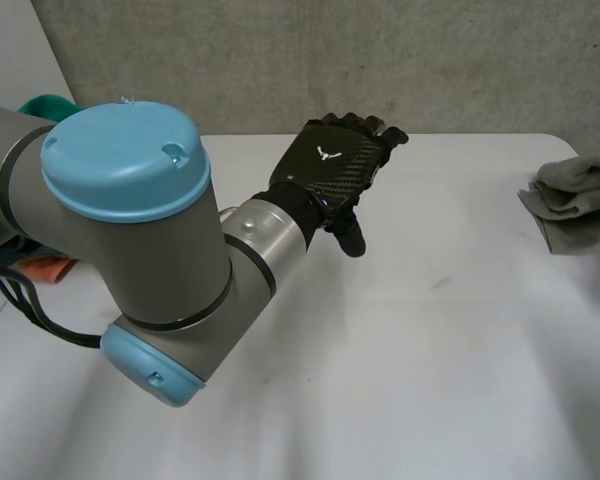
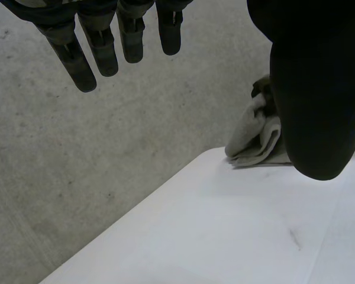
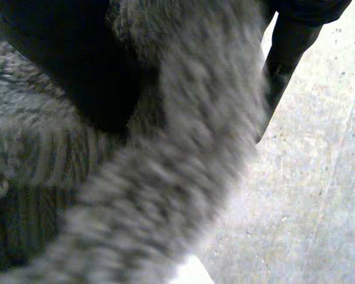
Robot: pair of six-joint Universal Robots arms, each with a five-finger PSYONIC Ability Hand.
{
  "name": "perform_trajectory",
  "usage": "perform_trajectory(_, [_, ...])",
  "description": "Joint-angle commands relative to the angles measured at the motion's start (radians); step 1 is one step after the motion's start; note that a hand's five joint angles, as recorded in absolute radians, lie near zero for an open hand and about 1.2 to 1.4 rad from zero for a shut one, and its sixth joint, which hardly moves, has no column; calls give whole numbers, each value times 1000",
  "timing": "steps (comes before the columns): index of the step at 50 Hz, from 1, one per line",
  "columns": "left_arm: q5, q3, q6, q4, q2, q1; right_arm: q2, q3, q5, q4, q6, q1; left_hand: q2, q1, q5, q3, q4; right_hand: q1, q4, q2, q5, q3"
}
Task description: Fold the laundry.
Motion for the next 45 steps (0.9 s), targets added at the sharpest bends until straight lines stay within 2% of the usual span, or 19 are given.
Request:
perform_trajectory(1, [1,-4,-9,0,6,-23,-22,52,-41,105,-91,-7,-22,3,-39,-27,-18,-628,-771,-742,-752,-754])
perform_trajectory(7, [14,-13,-33,0,12,-38,-147,247,-41,128,-252,-30,-19,6,-36,-25,-16,-628,-771,-742,-752,-754])
perform_trajectory(14, [25,-18,-33,-2,35,-57,-371,494,-1,102,-401,-75,-19,6,-36,-25,-16,-628,-771,-742,-752,-754])
perform_trajectory(22, [25,-17,-40,0,84,-55,-621,686,2,-116,-582,-65,-22,3,-39,-27,-18,-628,-771,-742,-752,-754])
perform_trajectory(26, [11,-18,-40,5,124,-49,-724,835,-43,-275,-599,-47,-25,0,-42,-30,-21,-628,-771,-742,-752,-754])
perform_trajectory(28, [4,-18,-38,8,140,-43,-785,951,-104,-378,-596,0,-25,0,-42,-30,-21,-628,-771,-742,-752,-754])
perform_trajectory(31, [-16,-27,-29,9,176,13,-876,1126,-242,-513,-599,88,-25,0,-42,-30,-21,-628,-771,-742,-752,-754])
perform_trajectory(33, [-44,-32,-24,9,203,96,-919,1216,-323,-565,-604,120,-22,3,-39,-28,-18,-628,-771,-742,-752,-754])
perform_trajectory(34, [-51,-35,-21,9,211,130,-959,1303,-409,-605,-605,148,-25,0,-42,-30,-21,-628,-771,-742,-752,-754])
perform_trajectory(37, [-58,-36,-1,9,222,279,-1022,1414,-513,-632,-613,177,-28,-3,-45,-33,-24,-628,-771,-742,-752,-754])
perform_trajectory(38, [-58,-36,9,9,219,319,-1074,1478,-576,-626,-617,194,-28,-3,-45,-33,-24,-628,-771,-742,-752,-754])
perform_trajectory(39, [-58,-38,23,11,216,357,-1097,1509,-599,-619,-619,204,-31,-6,-48,-36,-27,-628,-771,-742,-752,-754])
perform_trajectory(40, [-56,-41,58,11,197,429,-1115,1539,-625,-609,-622,214,-31,-6,-48,-36,-27,-628,-771,-742,-752,-754])
perform_trajectory(42, [-53,-40,106,14,164,498,-1161,1600,-662,-558,-630,235,-31,-6,-48,-36,-27,-628,-771,-742,-752,-754])
perform_trajectory(45, [-52,-24,236,44,67,612,-1177,1632,-663,-437,-651,251,-31,-6,-48,-36,-27,-628,-771,-742,-752,-754])
